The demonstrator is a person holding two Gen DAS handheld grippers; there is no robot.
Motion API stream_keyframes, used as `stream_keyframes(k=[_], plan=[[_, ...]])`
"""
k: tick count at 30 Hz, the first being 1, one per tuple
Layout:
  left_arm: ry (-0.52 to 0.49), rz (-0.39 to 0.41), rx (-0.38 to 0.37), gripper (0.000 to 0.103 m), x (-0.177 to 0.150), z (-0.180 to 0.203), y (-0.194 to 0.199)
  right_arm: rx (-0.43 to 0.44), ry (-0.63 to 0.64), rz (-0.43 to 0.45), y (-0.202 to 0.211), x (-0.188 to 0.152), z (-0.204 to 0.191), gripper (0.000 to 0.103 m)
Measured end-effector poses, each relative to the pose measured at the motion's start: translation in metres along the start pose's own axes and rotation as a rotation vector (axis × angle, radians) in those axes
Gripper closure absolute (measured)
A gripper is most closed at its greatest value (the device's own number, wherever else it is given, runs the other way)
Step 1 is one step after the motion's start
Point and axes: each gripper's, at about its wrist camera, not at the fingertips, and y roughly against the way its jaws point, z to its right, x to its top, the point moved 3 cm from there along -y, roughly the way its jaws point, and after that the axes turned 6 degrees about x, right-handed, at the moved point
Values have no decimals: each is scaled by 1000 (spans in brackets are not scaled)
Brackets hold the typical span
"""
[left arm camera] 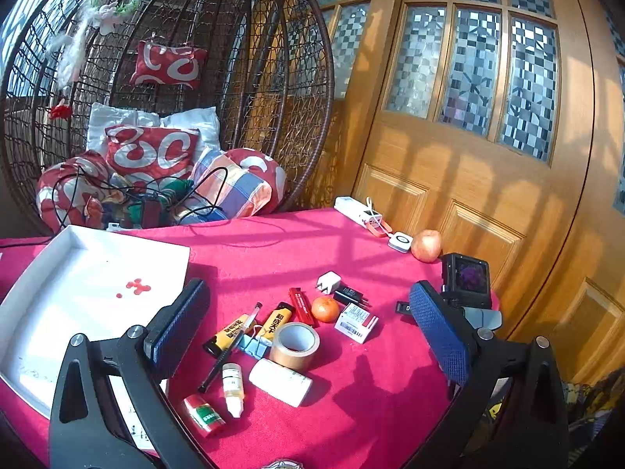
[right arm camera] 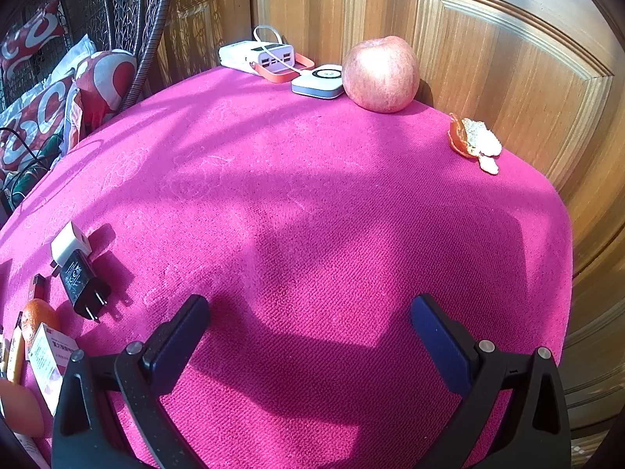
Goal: Organize rigid objects
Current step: 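Move the right tool to the red-and-white medicine box and grasp it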
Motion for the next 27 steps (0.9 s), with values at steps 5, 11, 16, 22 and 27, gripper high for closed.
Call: stream_keyframes(k=[5,11,16,22,27], plan=[[24,-7,49,0,-10,-27,21,159,-69,49,20,-1,7,0],[-55,-139,51,0,-46,-39,33,561,-89,383,98,15,9,0],[-158,-316,-7,0,-97,-15,12,692,122,428,121,14,-23,0],[-254,-466,-31,19,-133,9,-24,627,366,238,89,-12,-68,0],[-250,-537,-12,41,-152,5,-35,596,514,136,74,-36,-83,10]])
